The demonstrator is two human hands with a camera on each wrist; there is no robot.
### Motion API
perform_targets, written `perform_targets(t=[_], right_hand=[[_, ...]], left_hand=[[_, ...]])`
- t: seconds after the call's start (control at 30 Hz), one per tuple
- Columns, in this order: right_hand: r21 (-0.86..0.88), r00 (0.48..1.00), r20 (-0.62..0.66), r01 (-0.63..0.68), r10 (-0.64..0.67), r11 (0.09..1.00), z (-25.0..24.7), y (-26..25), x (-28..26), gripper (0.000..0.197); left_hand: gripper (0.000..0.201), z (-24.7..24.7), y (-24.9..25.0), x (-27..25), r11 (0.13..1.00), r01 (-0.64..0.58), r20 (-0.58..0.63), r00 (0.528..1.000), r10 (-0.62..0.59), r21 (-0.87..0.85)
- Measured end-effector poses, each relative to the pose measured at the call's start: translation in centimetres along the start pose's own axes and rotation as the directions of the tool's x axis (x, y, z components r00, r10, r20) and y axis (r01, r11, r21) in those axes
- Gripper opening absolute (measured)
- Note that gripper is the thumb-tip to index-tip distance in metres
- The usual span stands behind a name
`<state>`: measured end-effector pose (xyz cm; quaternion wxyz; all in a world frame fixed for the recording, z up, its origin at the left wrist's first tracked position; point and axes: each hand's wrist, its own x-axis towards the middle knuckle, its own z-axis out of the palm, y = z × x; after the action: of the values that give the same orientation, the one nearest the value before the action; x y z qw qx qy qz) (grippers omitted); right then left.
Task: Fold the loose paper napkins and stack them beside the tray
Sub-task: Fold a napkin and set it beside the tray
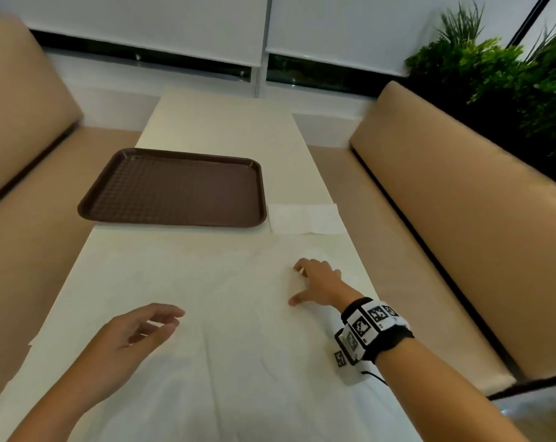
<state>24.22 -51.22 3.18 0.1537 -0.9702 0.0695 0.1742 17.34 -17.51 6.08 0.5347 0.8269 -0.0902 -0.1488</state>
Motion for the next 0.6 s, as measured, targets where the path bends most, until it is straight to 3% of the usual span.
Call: perform_targets(t=[0.1,0.2,0.43,0.57,0.6], right_hand=[[0.053,0.993,-0.117,0.033,-0.027,0.998,-0.5,0.0,0.2,0.037],[0.201,0.968,-0.244,0.111,-0.06,0.973,-1.0,-0.1,0.3,0.018],[0.192,0.918,-0.356,0.257,-0.176,0.947,-3.6,-1.6,-0.6,0.005],[0.207,0.871,-0.44,0.336,-0.219,0.919,-5.8,-2.8,-1.0,0.004],[0.22,0.861,-0.449,0.367,-0.24,0.904,-6.5,-3.2,-1.1,0.003]], left_hand=[[0.038,-1.2,-0.6,-2.0,0.999,0.019,-0.071,0.997,-0.023,-0.05],[0.042,-2.0,-1.0,-2.9,0.998,0.016,-0.125,0.992,-0.023,-0.063],[0.037,-3.1,-0.9,-2.4,0.996,-0.03,-0.173,0.985,0.015,-0.081],[0.01,-3.0,-0.3,-1.4,0.997,-0.065,-0.175,0.983,0.057,-0.039],[0.012,-3.0,-0.1,-1.1,0.997,-0.079,-0.162,0.984,0.074,-0.021]])
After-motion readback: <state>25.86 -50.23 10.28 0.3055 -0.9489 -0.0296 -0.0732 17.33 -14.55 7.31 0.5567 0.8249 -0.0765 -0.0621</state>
